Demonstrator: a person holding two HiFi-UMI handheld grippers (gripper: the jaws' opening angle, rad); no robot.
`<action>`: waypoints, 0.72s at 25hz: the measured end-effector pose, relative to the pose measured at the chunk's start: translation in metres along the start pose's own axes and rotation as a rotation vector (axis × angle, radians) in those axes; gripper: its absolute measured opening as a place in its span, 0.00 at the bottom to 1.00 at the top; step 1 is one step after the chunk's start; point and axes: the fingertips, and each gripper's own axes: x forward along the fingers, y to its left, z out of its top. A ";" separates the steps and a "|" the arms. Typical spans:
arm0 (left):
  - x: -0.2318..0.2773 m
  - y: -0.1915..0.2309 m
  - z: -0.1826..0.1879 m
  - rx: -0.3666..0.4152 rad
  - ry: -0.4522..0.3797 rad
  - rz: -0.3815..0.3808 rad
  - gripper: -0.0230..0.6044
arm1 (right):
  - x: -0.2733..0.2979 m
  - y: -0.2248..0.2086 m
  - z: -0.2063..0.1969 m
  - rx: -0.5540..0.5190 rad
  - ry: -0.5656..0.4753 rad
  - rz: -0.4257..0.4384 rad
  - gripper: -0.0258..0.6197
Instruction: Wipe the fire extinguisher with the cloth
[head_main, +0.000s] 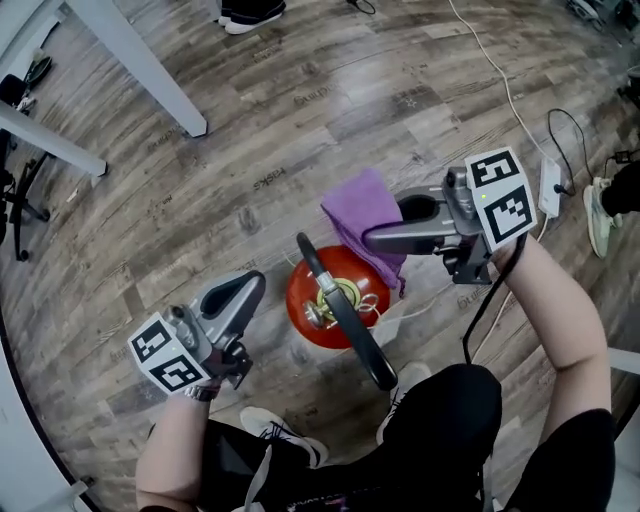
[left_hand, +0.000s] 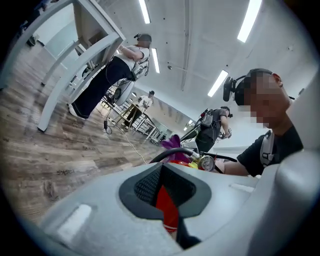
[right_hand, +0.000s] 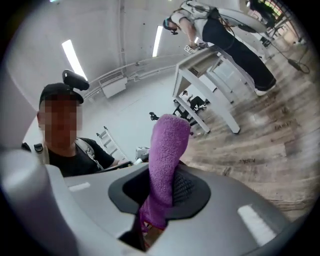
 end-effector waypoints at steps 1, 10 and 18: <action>0.004 -0.001 0.002 -0.010 -0.008 -0.010 0.03 | -0.003 0.012 0.004 -0.023 -0.009 -0.004 0.16; 0.013 0.000 0.003 -0.022 -0.010 -0.010 0.03 | -0.015 0.028 -0.024 -0.035 -0.130 -0.139 0.16; 0.004 0.003 0.000 -0.012 0.002 0.033 0.03 | -0.019 -0.035 -0.120 0.176 -0.241 -0.177 0.15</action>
